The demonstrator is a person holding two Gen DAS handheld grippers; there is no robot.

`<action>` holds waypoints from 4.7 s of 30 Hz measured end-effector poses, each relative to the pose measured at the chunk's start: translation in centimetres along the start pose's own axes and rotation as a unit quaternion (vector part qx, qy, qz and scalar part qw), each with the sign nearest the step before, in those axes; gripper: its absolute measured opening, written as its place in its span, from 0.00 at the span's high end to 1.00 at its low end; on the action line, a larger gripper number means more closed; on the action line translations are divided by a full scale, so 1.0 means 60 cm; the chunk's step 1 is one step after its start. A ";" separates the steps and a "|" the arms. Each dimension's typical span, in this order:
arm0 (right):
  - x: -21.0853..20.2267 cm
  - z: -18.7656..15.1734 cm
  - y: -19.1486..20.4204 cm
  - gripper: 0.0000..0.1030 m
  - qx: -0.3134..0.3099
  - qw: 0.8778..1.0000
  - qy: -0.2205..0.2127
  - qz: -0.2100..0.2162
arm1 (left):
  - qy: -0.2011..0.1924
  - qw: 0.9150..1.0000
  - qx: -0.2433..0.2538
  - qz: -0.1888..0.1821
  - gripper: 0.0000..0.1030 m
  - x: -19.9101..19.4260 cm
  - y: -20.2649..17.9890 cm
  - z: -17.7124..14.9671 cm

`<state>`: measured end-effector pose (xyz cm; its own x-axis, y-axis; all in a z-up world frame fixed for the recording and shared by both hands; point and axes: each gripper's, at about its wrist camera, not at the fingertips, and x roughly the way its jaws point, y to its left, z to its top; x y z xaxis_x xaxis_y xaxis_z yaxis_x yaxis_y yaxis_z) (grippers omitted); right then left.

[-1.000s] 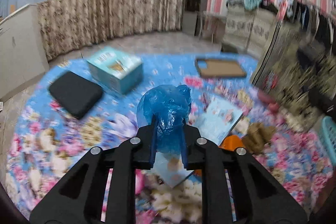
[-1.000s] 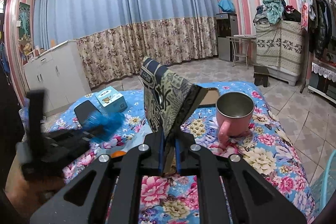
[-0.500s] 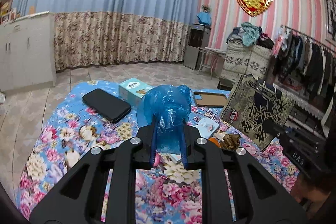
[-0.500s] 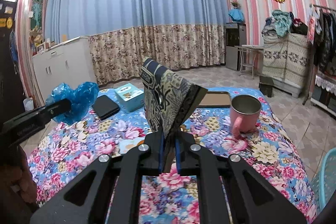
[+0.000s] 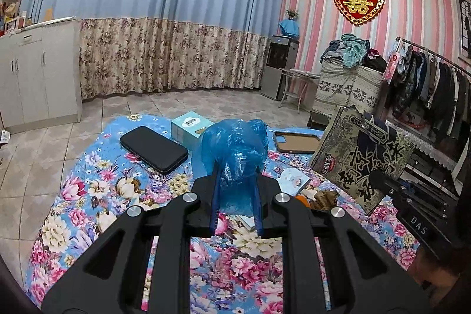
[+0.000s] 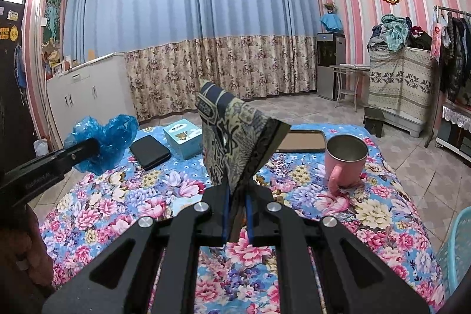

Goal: Collect trash
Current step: 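Carry the blue plastic bag and printed bag toward the basket, then open both grippers over the basket to drop both bags, then swing both tools back over the bed toward the oranges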

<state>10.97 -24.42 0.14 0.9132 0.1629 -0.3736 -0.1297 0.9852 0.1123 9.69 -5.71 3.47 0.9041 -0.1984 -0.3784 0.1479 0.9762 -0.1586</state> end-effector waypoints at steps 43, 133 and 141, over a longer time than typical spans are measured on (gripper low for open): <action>-0.133 0.015 -0.179 0.91 0.062 0.986 -0.043 -0.152 | -0.018 0.997 0.052 -0.059 0.84 -0.015 -0.149 0.013; 0.127 0.003 0.010 0.61 0.026 0.999 0.032 -0.017 | 0.063 0.997 0.038 0.036 0.26 0.145 0.076 0.014; 0.163 -0.025 -0.048 0.61 0.048 0.994 0.096 -0.037 | 0.070 0.997 0.042 0.013 0.22 0.159 0.062 -0.025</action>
<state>19.71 -25.60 -5.22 0.8272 0.1059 -0.5519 -0.0185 0.9867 0.1616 18.27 -4.10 -2.10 0.8445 -0.1778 -0.5051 0.1633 0.9839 -0.0732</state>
